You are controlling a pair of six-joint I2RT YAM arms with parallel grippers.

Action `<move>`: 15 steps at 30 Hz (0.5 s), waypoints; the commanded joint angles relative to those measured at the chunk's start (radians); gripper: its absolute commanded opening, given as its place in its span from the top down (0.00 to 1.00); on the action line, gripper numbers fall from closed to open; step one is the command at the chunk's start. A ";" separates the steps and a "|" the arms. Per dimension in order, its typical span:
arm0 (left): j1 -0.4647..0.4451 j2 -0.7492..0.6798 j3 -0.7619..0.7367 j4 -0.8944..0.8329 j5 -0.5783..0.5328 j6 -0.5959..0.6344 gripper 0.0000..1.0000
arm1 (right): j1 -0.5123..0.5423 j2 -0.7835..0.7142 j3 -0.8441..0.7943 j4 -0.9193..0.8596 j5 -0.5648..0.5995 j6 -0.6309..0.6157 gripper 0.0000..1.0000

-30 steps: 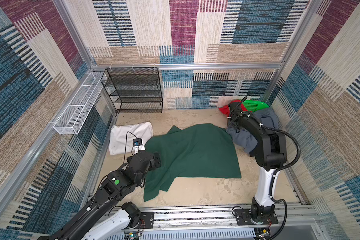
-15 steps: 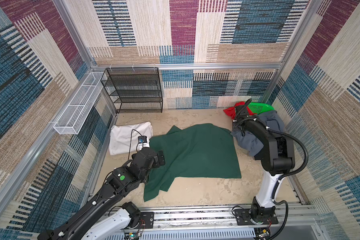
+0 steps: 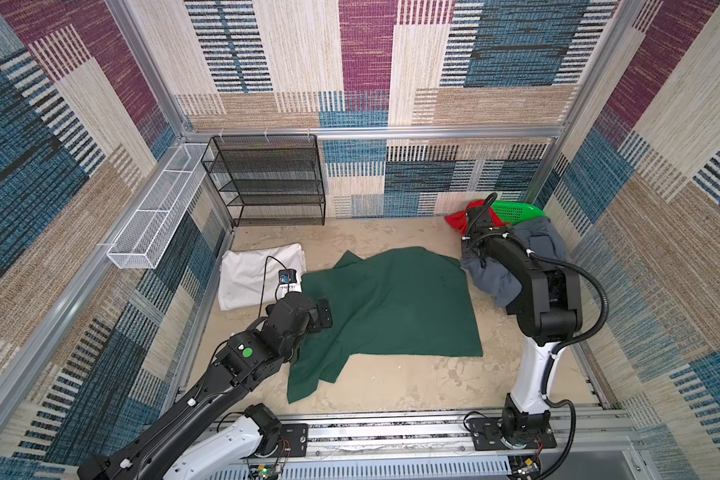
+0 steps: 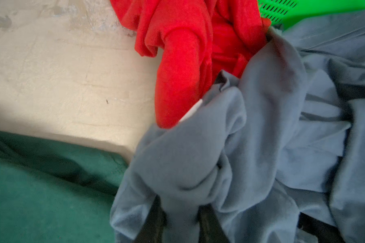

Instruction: Fold and stack the t-shirts

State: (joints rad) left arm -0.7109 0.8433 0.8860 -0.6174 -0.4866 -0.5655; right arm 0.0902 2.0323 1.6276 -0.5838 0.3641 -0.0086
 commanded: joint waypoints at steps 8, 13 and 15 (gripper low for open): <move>0.001 -0.008 -0.019 0.027 -0.001 0.024 0.01 | 0.023 0.070 0.059 0.009 -0.048 -0.036 1.00; 0.001 -0.003 -0.025 0.037 -0.006 0.028 0.01 | 0.025 0.067 0.022 0.065 -0.006 -0.082 1.00; 0.001 0.001 -0.025 0.037 -0.005 0.032 0.00 | 0.025 0.063 0.008 0.097 -0.009 -0.103 1.00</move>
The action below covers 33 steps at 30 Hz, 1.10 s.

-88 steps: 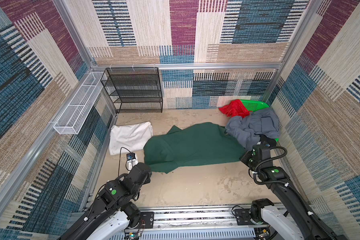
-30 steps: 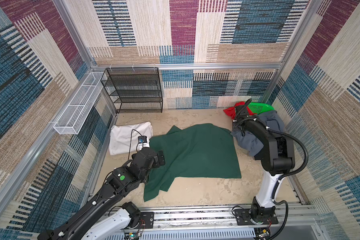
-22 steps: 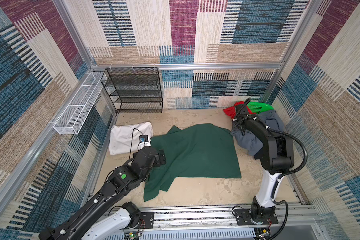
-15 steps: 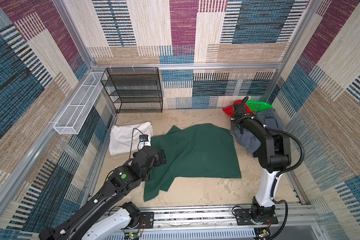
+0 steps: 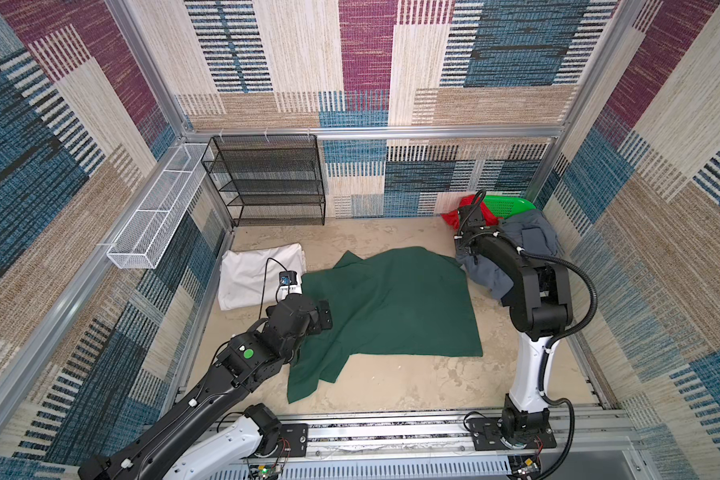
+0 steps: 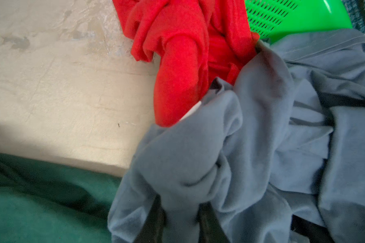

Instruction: Fold and stack the t-shirts

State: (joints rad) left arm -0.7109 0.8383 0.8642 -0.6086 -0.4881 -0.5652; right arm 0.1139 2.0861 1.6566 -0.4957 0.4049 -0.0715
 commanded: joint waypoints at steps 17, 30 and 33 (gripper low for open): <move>0.011 0.048 0.018 0.026 -0.012 0.059 0.01 | 0.006 -0.076 -0.045 0.062 -0.023 -0.025 0.07; 0.285 0.207 0.012 0.060 0.226 0.068 0.01 | 0.132 -0.299 -0.161 0.035 -0.422 0.237 0.02; 0.343 0.284 -0.004 0.080 0.280 0.070 0.01 | 0.173 -0.293 -0.171 0.037 -0.514 0.279 0.02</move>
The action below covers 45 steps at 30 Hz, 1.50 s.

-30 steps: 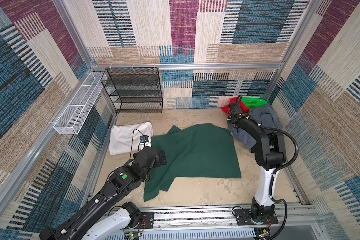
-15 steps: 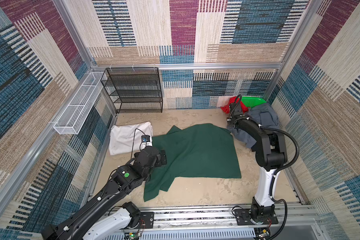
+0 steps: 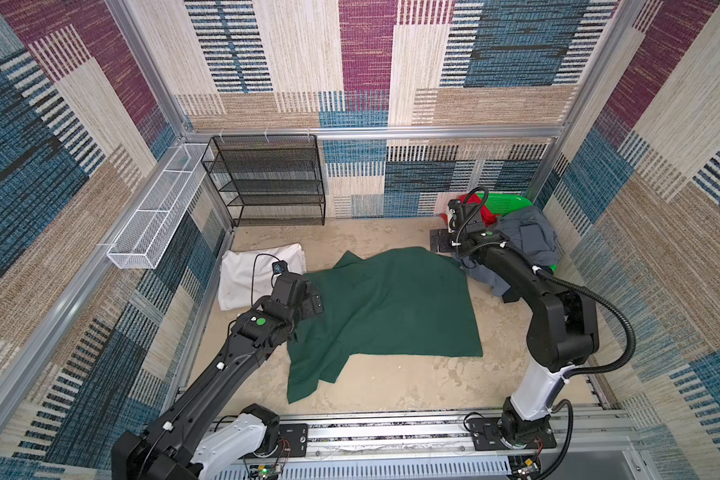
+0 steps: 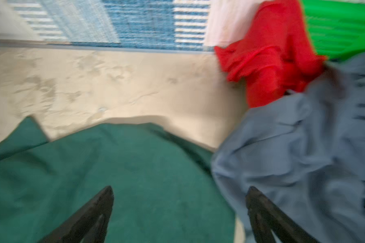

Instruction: Fold and stack the t-shirts

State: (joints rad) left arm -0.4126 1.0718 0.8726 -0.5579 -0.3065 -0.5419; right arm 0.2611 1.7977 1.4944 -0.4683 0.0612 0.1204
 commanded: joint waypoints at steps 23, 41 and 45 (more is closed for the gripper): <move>0.201 0.453 -0.121 0.113 0.162 -0.070 0.69 | 0.025 0.099 -0.002 0.054 -0.205 0.153 0.02; 0.334 0.168 -0.188 -0.038 0.032 -0.080 1.00 | 0.029 0.184 0.093 -0.081 -0.113 0.132 0.02; 0.363 0.159 -0.169 -0.060 0.013 -0.075 0.94 | 0.029 0.232 0.127 -0.113 -0.075 0.135 0.06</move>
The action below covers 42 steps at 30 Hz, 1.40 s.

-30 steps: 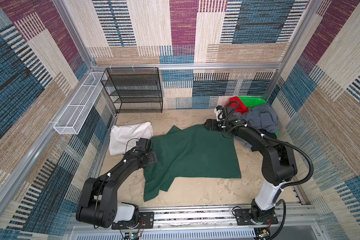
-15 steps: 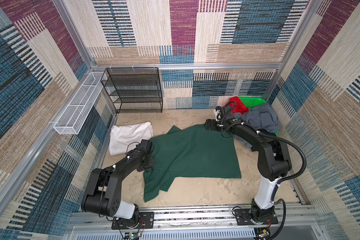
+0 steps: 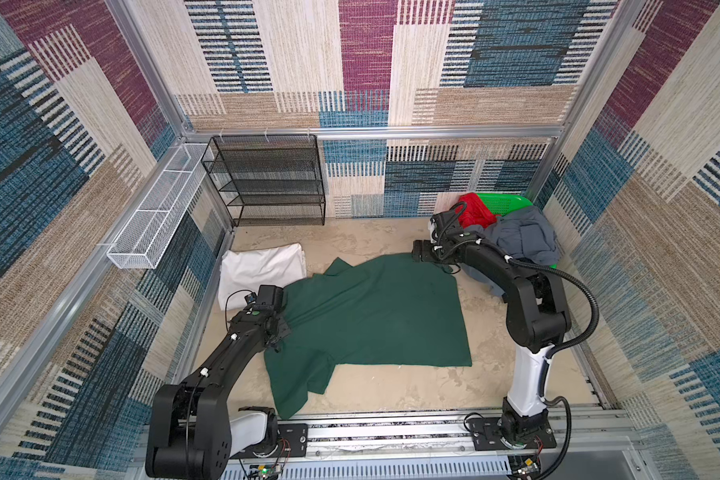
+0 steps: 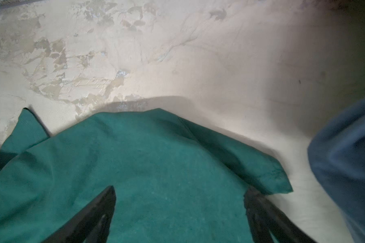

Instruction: Fold and stack the t-shirts

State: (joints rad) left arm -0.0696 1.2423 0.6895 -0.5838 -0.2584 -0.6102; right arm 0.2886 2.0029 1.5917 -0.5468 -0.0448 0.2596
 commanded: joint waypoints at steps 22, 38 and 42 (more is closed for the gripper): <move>0.047 -0.202 0.155 0.014 0.178 0.070 0.08 | -0.137 0.072 -0.113 -0.013 0.153 0.041 0.46; 0.046 -0.187 0.182 0.029 0.246 0.074 0.09 | -0.139 0.116 -0.064 0.011 0.117 0.023 0.51; 0.045 -0.187 0.185 0.030 0.250 0.079 0.09 | -0.141 0.084 -0.055 0.016 0.089 0.034 0.45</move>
State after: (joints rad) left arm -0.0246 1.0557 0.8612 -0.5625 -0.0208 -0.5648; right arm 0.1482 2.1117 1.5249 -0.5236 0.0708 0.2893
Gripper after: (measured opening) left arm 0.913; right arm 0.550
